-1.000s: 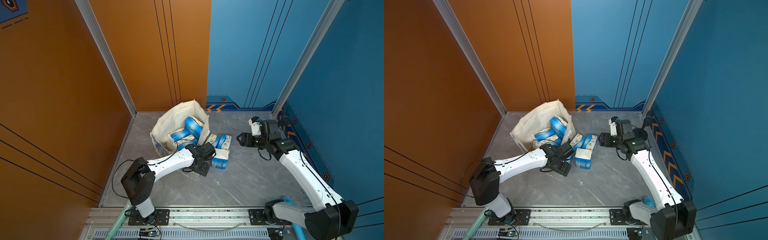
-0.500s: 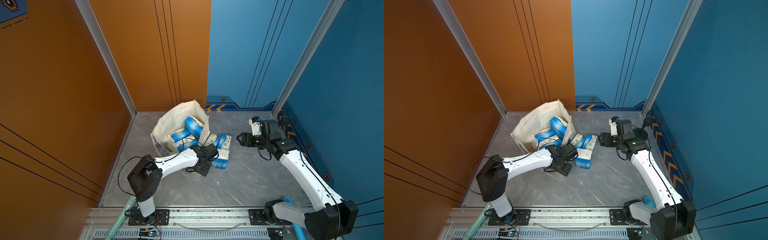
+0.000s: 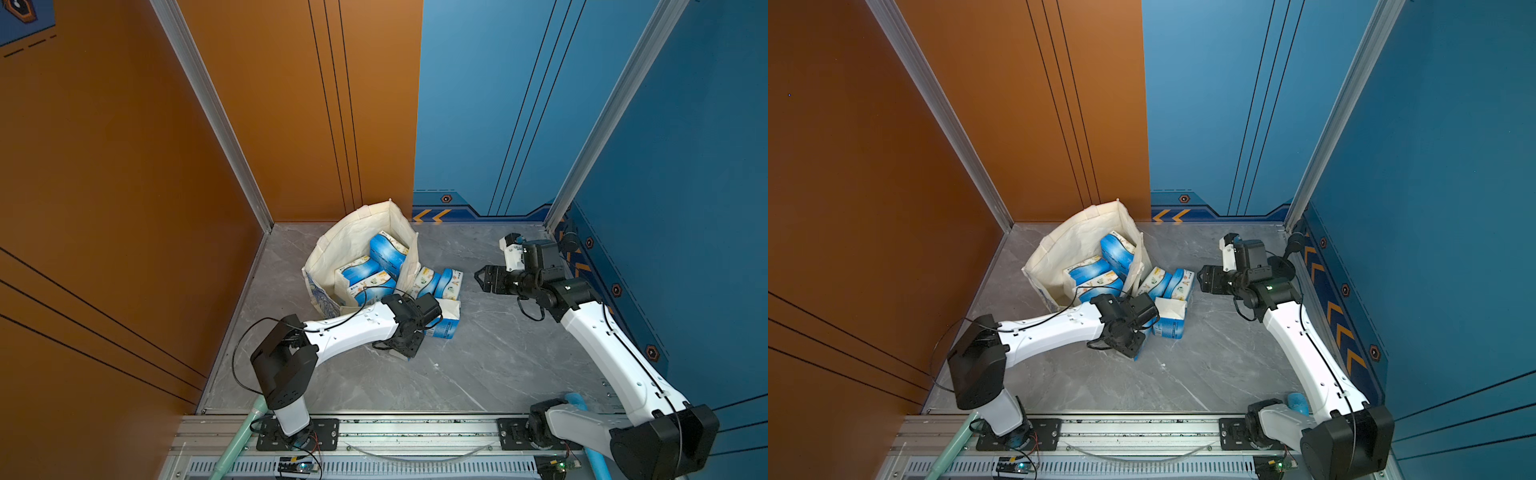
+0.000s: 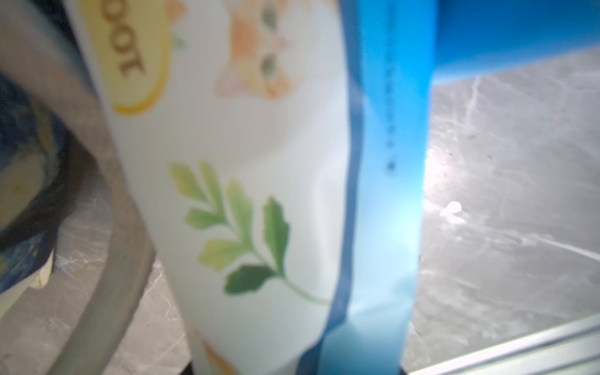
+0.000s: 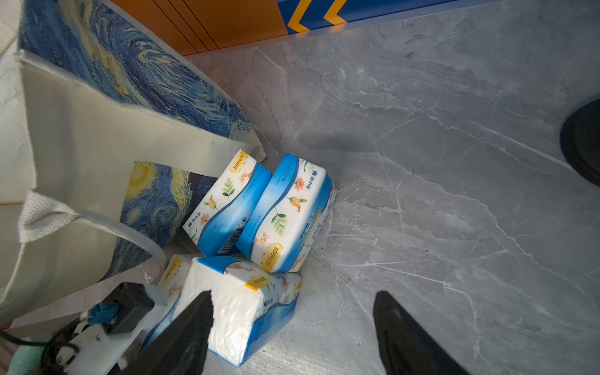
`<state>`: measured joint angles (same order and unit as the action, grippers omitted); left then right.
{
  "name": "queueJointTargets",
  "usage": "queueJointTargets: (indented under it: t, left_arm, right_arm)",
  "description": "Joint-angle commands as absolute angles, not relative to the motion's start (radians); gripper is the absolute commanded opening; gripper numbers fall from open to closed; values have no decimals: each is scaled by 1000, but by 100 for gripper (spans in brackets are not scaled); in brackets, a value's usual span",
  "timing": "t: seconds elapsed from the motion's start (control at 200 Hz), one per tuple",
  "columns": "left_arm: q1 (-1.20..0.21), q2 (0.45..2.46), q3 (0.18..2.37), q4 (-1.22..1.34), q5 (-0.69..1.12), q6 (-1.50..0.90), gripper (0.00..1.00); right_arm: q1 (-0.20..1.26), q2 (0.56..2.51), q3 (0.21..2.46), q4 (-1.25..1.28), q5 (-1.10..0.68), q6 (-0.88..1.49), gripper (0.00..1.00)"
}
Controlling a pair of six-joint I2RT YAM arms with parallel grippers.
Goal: Put tissues into the canvas bag
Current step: Pick up the pack of facial tissues from the center of the board, then place the pack of facial tissues in the canvas bag.
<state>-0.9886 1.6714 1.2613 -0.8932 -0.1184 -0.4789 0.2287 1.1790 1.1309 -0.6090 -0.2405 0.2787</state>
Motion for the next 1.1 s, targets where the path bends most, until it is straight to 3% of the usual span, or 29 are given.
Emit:
queueJointTargets:
  t: [0.0,0.25,0.431,0.696,1.006,1.096]
  left_arm:
    - [-1011,1568,1237,-957,-76,-513,35]
    - [-1052,1384,1224,-1048,-96,-567,35]
    - [-1080,1258,1294,-970,-43,-500,36]
    - [-1073,1222,1577,-890,-90,-278,42]
    - [-798,1329,1850,-1087,-398,-193,45]
    - [-709,1363,1847,-1126,-402,-184,45]
  right_arm:
    - [227,1157,1124,-609,-257,293,80]
    - [252,1151,1123,-609,-249,302,80]
    - [269,1159,1129,-597,-242,310,79]
    - [300,1173,1143,-597,-226,311,79]
    - [308,1164,1152,-612,-215,302,80]
    - [308,1169,1153,-611,-215,301,80]
